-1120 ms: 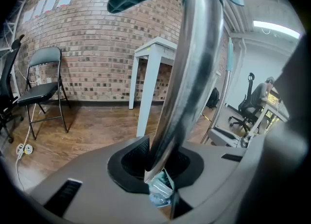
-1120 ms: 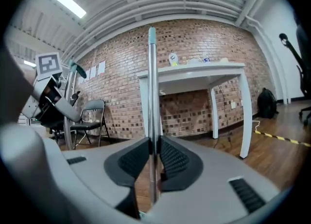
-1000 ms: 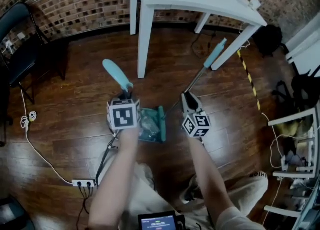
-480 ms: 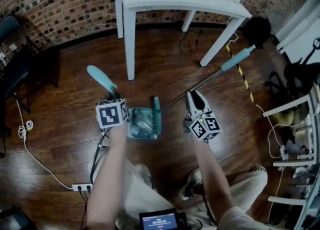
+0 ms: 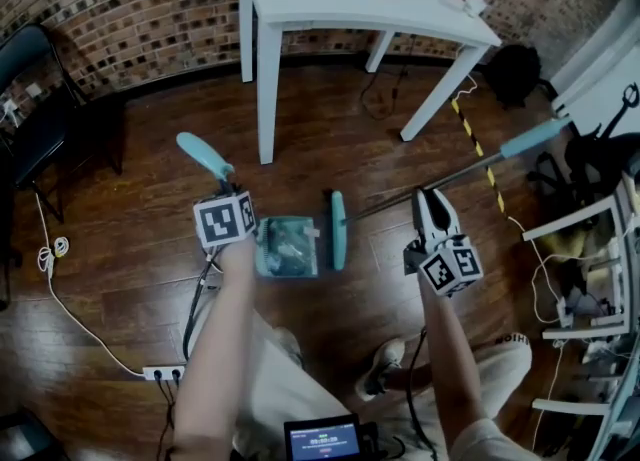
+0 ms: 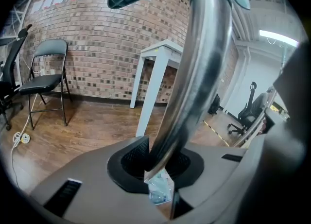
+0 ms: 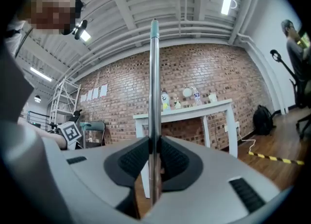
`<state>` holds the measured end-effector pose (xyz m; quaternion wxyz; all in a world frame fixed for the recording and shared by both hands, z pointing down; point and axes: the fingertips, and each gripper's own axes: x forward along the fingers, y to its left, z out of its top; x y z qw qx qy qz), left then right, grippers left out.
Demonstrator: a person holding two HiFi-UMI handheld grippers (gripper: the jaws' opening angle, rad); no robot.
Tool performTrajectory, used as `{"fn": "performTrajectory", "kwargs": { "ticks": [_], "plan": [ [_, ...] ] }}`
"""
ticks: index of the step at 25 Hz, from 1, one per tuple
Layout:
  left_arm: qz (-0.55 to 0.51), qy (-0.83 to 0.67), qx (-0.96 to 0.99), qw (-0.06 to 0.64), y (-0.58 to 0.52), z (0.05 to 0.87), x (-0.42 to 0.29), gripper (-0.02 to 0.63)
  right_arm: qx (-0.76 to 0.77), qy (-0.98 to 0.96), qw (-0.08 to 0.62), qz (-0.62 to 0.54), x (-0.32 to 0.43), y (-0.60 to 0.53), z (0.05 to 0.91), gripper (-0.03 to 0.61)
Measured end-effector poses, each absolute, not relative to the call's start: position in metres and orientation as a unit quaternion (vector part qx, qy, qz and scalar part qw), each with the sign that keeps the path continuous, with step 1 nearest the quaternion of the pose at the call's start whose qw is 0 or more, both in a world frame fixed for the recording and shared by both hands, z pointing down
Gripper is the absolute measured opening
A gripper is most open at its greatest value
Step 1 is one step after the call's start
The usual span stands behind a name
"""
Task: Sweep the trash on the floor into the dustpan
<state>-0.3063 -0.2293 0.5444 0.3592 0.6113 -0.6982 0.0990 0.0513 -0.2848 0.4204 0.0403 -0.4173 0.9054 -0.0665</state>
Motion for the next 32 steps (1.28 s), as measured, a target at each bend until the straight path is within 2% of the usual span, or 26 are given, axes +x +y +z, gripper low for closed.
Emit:
{"fn": "performTrajectory", "kwargs": {
  "ticks": [8,16,22,26,32],
  "plan": [
    [0.059,-0.691,0.611,0.383,-0.226,0.548,-0.309,0.058,-0.428,0.903,-0.047,0.008,0.139,-0.241,0.387,0.091],
    [-0.002,-0.658,0.623,0.422,-0.221,0.548,-0.292,0.058,-0.437,0.894,-0.103,0.000,0.222,-0.200,0.387,0.092],
    [-0.036,-0.634,0.649,0.419,-0.229,0.533,-0.270,0.058,-0.433,0.894,-0.117,-0.011,0.282,-0.193,0.384,0.092],
    [-0.033,-0.624,0.671,0.400,-0.240,0.517,-0.248,0.058,-0.466,0.879,-0.096,-0.036,0.315,-0.197,0.398,0.092],
    [0.009,-0.617,0.698,0.364,-0.224,0.503,-0.211,0.060,-0.487,0.864,-0.094,-0.082,0.307,-0.196,0.421,0.092]
  ]
}}
